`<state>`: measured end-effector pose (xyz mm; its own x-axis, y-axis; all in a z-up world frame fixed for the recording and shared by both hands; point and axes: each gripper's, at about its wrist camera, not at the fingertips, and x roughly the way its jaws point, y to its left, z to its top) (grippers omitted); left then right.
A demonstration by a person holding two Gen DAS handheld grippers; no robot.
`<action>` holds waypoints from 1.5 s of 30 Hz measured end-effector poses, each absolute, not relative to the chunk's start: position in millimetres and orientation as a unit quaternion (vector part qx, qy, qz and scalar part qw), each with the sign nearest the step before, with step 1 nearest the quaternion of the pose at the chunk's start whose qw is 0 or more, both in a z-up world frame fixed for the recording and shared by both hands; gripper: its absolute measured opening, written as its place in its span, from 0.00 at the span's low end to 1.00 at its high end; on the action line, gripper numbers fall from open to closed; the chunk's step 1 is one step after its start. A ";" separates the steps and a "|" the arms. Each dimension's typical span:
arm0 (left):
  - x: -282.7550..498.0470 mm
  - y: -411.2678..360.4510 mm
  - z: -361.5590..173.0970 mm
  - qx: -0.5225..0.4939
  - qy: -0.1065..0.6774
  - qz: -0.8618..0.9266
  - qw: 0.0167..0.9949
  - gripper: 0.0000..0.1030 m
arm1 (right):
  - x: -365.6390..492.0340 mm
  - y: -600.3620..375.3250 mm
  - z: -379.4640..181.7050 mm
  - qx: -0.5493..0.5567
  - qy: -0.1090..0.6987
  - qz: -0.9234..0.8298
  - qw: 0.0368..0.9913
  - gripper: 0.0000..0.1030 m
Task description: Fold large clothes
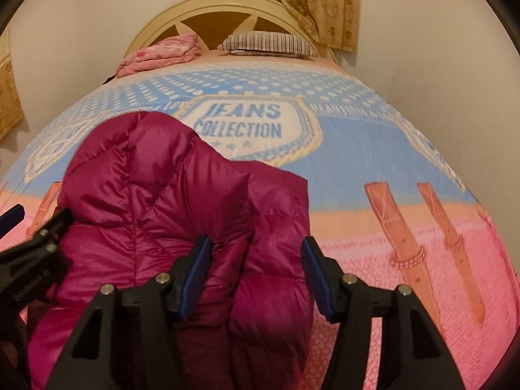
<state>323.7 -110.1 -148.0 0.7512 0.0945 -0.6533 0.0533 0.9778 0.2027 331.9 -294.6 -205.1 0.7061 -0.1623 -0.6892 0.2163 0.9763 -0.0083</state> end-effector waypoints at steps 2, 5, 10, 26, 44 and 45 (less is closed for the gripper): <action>323.0 -114.1 -151.9 0.105 0.350 0.010 0.931 0.85 | 329.8 -297.7 -210.1 0.038 0.371 -0.104 0.922 0.58; 324.9 -119.7 -157.4 0.111 0.354 0.007 0.929 0.85 | 328.0 -304.2 -216.7 0.046 0.373 -0.105 0.921 0.58; 326.2 -127.0 -162.9 0.120 0.356 0.008 0.927 0.86 | 326.3 -309.4 -227.5 0.057 0.376 -0.106 0.919 0.58; 334.0 -98.8 -127.5 0.063 0.348 -0.020 0.935 0.86 | 322.5 -326.9 -226.4 0.088 0.376 -0.073 0.919 0.65; 384.9 -110.4 -140.0 0.052 0.370 0.010 0.928 0.86 | 382.4 -300.0 -181.0 0.113 0.371 -0.091 0.917 0.66; 386.1 -111.7 -144.6 0.051 0.375 0.008 0.925 0.86 | 383.6 -302.0 -191.0 0.115 0.378 -0.096 0.914 0.66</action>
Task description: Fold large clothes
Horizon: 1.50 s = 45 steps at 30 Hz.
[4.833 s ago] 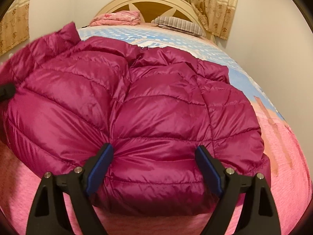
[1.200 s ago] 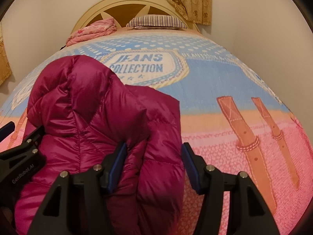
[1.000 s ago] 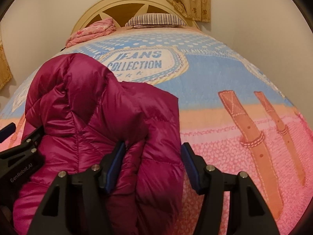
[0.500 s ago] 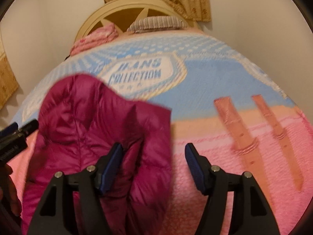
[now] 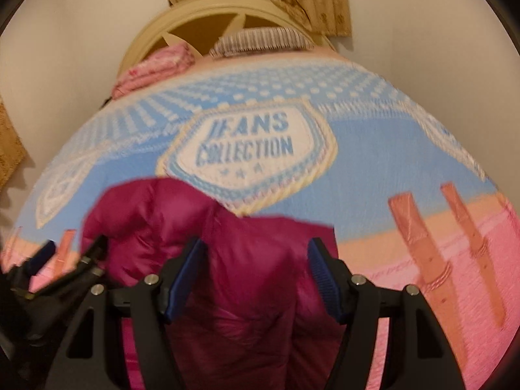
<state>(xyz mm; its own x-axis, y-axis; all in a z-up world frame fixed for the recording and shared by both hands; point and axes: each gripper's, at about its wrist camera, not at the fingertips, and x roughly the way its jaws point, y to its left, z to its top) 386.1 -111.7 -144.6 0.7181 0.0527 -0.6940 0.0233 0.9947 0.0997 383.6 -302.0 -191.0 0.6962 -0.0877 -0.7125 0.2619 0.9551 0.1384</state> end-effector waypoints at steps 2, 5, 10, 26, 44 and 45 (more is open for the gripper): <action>386.9 -115.2 -152.0 0.050 0.381 0.004 0.923 0.86 | 384.5 -306.4 -203.4 0.122 0.387 -0.100 0.908 0.66; 390.1 -117.4 -160.6 0.046 0.387 0.005 0.921 0.87 | 382.7 -313.6 -210.9 0.127 0.388 -0.104 0.907 0.66; 393.1 -116.1 -170.5 0.035 0.396 0.008 0.918 0.91 | 385.7 -315.6 -218.3 0.115 0.392 -0.110 0.906 0.66; 394.4 -115.6 -180.1 0.032 0.399 0.013 0.916 0.95 | 388.1 -313.8 -234.0 0.098 0.396 -0.122 0.905 0.67; 394.2 -117.4 -184.1 0.037 0.396 0.019 0.917 0.96 | 390.8 -315.1 -242.0 0.101 0.401 -0.123 0.902 0.70; 394.2 -117.5 -184.3 0.037 0.396 0.019 0.917 0.97 | 390.9 -315.1 -242.8 0.102 0.401 -0.122 0.902 0.70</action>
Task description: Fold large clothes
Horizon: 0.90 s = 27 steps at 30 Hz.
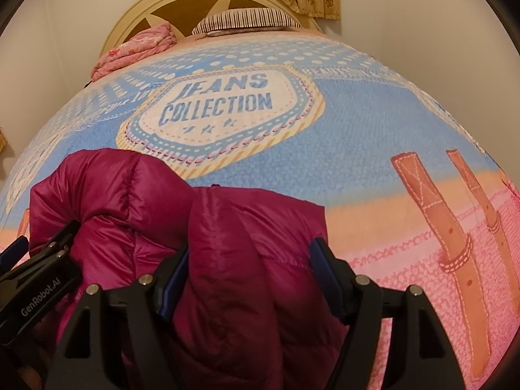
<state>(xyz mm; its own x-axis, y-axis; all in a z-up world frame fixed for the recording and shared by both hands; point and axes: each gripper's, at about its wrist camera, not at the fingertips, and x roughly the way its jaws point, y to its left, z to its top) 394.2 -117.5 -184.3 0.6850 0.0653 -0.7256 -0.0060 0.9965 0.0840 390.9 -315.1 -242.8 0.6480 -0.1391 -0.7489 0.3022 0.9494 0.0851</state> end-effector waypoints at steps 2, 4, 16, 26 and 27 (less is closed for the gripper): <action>394.4 -117.3 -184.8 0.038 0.397 0.020 0.917 0.97 | 391.1 -316.0 -243.8 0.103 0.402 -0.121 0.902 0.70; 394.4 -117.4 -184.9 0.038 0.397 0.019 0.917 0.97 | 391.4 -316.6 -244.7 0.104 0.403 -0.120 0.901 0.70; 343.2 -63.3 -149.1 -0.014 0.394 -0.035 0.918 0.97 | 367.3 -325.2 -226.2 0.120 0.389 -0.093 0.909 0.74; 301.3 -39.4 -176.6 -0.035 0.422 -0.090 0.901 0.97 | 317.8 -326.7 -238.4 0.147 0.388 -0.076 0.907 0.79; 301.0 -39.5 -178.4 -0.038 0.422 -0.089 0.902 0.97 | 315.8 -329.6 -239.9 0.157 0.388 -0.073 0.905 0.79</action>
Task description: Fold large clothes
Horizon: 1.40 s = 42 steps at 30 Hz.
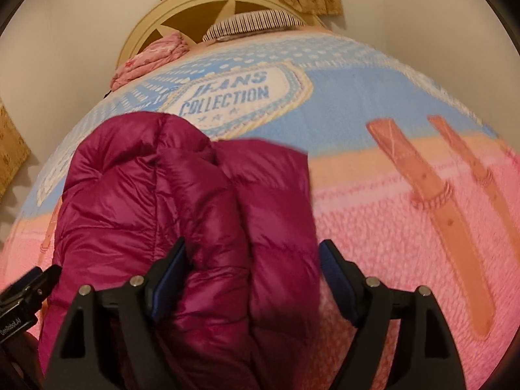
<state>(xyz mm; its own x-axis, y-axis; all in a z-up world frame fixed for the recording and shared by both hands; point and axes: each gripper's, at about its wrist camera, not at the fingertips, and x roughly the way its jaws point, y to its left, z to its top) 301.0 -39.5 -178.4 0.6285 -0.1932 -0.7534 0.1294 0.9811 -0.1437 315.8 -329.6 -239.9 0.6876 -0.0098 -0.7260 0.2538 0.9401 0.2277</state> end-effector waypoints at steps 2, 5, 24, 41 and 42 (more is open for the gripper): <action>301.4 -40.9 -180.1 -0.037 0.423 -0.085 0.901 0.97 | 308.5 -336.1 -235.3 0.178 0.374 -0.068 0.908 0.79; 300.3 -41.6 -180.6 -0.037 0.419 -0.083 0.903 0.97 | 293.0 -342.2 -224.7 0.209 0.349 -0.051 0.912 0.79; 287.7 -74.4 -176.6 -0.011 0.393 -0.182 0.901 0.54 | 300.8 -349.3 -261.0 0.265 0.388 0.046 0.882 0.49; 247.2 -75.6 -129.6 0.061 0.324 -0.122 0.936 0.11 | 288.9 -318.1 -244.1 0.229 0.365 0.066 0.900 0.23; 245.9 -72.1 -125.8 0.061 0.320 -0.118 0.938 0.11 | 290.0 -312.4 -240.3 0.223 0.366 0.069 0.901 0.22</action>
